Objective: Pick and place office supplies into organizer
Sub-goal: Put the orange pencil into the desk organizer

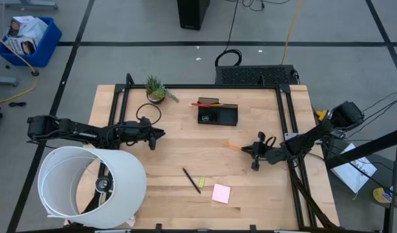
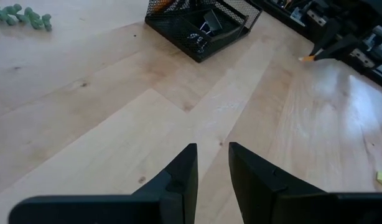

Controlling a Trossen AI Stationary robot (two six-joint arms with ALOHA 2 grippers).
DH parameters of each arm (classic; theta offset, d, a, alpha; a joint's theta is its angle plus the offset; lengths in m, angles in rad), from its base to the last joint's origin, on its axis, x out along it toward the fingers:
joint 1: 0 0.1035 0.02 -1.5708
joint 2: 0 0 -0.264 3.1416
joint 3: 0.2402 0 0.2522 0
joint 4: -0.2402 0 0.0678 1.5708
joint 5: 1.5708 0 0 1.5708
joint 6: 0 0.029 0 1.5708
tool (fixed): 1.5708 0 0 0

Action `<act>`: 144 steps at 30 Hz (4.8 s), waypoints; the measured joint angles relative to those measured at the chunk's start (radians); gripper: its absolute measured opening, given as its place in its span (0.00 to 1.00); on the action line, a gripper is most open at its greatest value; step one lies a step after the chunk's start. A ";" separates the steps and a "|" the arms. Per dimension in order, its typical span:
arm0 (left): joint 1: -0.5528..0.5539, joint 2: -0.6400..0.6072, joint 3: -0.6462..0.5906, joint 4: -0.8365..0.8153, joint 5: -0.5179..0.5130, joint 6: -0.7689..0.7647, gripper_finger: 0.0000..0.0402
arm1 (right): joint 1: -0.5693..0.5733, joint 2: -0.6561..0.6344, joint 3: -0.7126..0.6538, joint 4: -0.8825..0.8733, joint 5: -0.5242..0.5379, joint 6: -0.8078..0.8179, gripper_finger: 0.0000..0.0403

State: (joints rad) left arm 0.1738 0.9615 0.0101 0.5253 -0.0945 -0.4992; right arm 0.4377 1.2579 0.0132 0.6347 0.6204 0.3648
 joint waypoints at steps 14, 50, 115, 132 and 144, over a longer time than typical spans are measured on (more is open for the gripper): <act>0.000 0.000 0.000 0.001 -0.007 -0.002 0.23 | -0.032 -0.001 0.073 0.060 0.029 -0.144 0.00; 0.000 0.000 0.000 0.008 -0.012 -0.006 0.23 | 0.369 0.403 0.383 0.056 0.056 0.280 0.48; 0.000 0.000 0.000 0.068 0.007 0.015 0.23 | 0.335 0.650 0.423 0.036 0.334 0.213 0.04; 0.000 0.000 0.000 0.045 0.003 0.012 0.23 | 0.238 0.439 0.420 -0.006 0.289 -0.095 0.04; 0.000 0.000 0.000 0.046 -0.003 0.012 0.23 | 0.120 0.401 0.420 -0.068 0.264 -0.182 0.04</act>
State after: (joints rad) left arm 0.1741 0.9619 0.0105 0.5713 -0.0971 -0.4870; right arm 0.5579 1.6592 0.4328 0.5665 0.8841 0.1827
